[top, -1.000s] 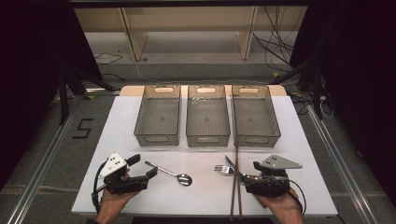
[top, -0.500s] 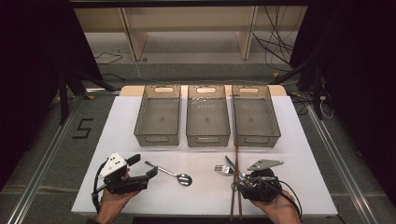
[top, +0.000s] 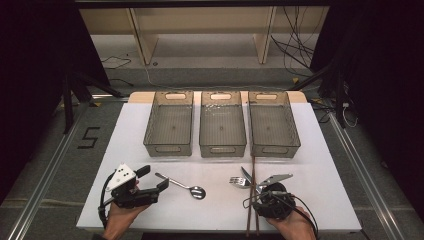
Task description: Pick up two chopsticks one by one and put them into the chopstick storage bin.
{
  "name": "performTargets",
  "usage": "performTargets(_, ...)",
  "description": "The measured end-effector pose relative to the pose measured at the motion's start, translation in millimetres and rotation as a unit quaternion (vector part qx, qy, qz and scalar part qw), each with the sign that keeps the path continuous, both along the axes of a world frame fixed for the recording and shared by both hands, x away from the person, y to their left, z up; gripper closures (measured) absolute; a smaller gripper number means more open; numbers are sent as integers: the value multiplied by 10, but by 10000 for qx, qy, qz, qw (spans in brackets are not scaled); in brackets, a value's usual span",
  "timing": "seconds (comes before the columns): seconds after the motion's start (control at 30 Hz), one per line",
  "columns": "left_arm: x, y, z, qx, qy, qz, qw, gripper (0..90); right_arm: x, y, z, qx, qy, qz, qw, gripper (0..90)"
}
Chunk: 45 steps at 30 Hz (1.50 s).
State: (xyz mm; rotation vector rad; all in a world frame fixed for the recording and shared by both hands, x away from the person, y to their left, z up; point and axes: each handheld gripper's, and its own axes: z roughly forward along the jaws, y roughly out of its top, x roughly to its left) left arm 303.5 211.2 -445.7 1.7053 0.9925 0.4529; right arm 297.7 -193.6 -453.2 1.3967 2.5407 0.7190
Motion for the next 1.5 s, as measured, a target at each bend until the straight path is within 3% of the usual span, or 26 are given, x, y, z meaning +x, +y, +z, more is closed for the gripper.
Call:
performTargets(0.6, -3, -9, 1, 33, -18, 19, 10000, 158, 38, 70, -123, -134, 195, -61, 9997, 680)
performTargets(0.97, -4, -4, 3, 19, -15, 5, 10000, 158, 37, -13, -137, 156, 272, -391, 9987, 740)
performTargets(1.5, -3, -13, 2, 21, -8, -18, 10000, 158, 27, -80, -133, 197, 196, -606, 9978, 785)
